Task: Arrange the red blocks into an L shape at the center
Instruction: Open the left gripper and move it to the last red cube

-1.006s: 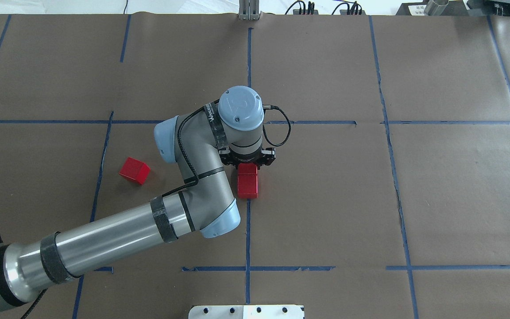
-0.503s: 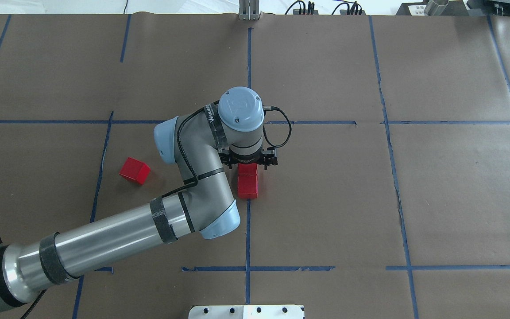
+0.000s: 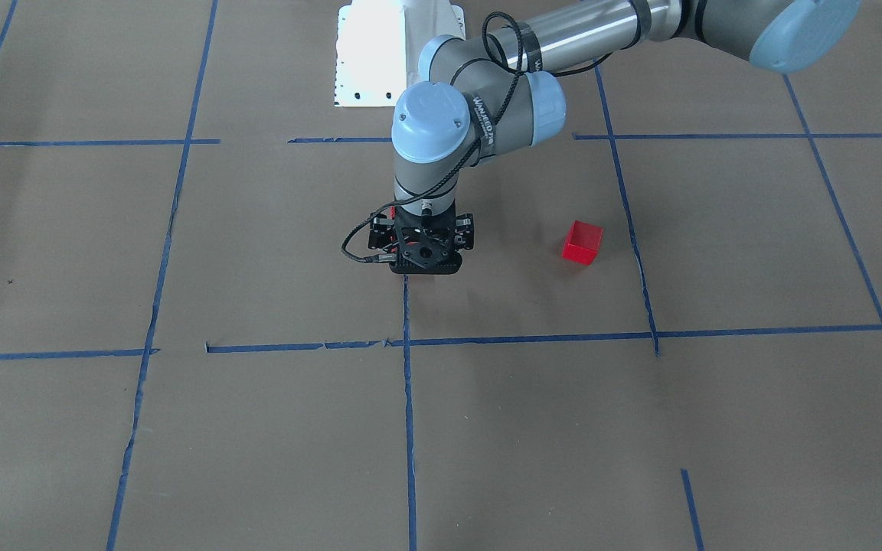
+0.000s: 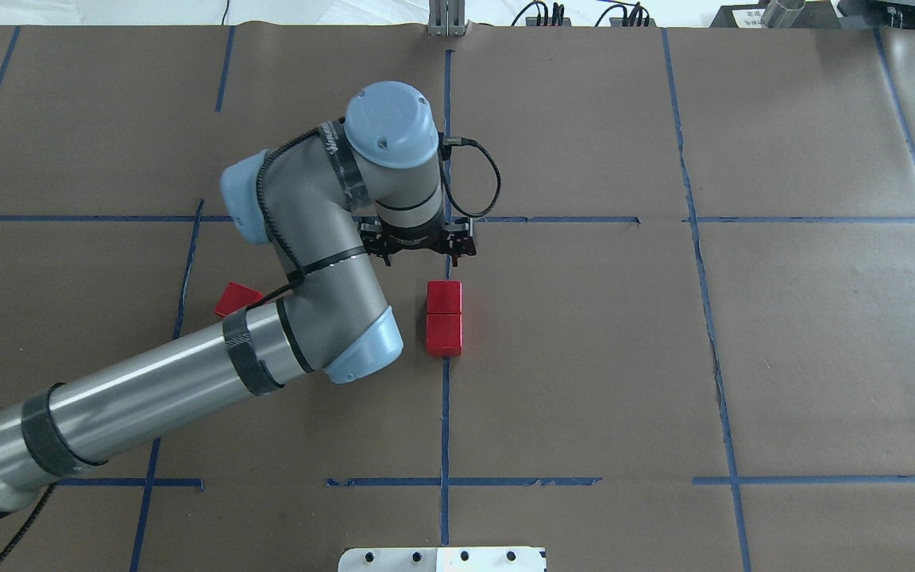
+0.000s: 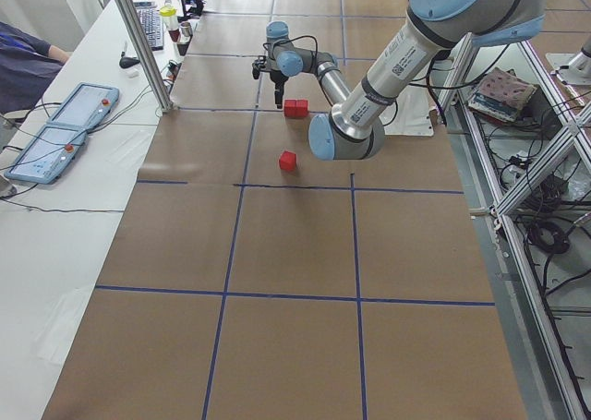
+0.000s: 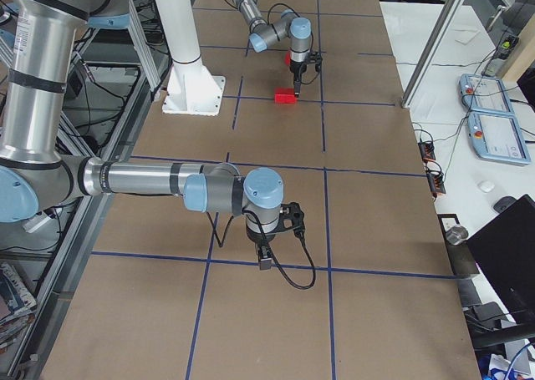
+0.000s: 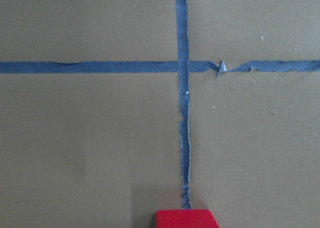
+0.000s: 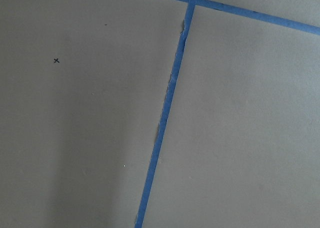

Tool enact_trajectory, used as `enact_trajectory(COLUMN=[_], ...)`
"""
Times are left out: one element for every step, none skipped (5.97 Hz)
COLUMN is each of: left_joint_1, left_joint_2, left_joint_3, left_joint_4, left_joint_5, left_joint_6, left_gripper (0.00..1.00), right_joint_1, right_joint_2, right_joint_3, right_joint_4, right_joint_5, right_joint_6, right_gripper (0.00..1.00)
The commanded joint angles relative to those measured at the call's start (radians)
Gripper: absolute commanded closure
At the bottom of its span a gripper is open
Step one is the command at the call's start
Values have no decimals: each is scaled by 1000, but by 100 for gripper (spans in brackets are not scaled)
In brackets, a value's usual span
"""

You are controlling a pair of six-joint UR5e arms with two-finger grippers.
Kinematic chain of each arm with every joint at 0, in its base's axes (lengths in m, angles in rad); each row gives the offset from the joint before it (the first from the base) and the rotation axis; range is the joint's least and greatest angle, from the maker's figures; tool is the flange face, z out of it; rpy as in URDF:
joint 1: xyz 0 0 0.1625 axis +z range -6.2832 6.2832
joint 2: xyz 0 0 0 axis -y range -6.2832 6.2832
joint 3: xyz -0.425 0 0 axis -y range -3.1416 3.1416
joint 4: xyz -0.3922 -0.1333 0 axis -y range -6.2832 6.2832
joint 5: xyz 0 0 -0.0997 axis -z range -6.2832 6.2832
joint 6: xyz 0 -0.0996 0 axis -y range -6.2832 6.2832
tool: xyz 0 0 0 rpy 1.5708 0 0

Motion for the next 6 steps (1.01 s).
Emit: enact_trajectory(left_joint_1=[-100, -113, -116, -114, -113, -107], left_joint_2=[195, 309, 418, 475, 488, 488], left_joint_3=[-189, -264, -323, -323, -310, -302], left_joint_4=[24, -2, -51, -141, -167, -168], left_joint_5=[-63, -60, -57, -54, -52, -49], left_joint_6=[191, 294, 332, 322, 321, 320], left_gripper=[0, 0, 0, 0, 0, 0], right_joint_1=[0, 0, 1, 0, 0, 0], right_joint_2=[0, 0, 0, 0, -1, 0], right_joint_3=[0, 0, 0, 0, 0, 0], right_joint_4=[1, 2, 2, 2, 2, 1], right_joint_5=[0, 0, 0, 0, 0, 0], right_joint_6=[3, 3, 3, 3, 4, 4], right_gripper=[0, 0, 0, 0, 0, 0])
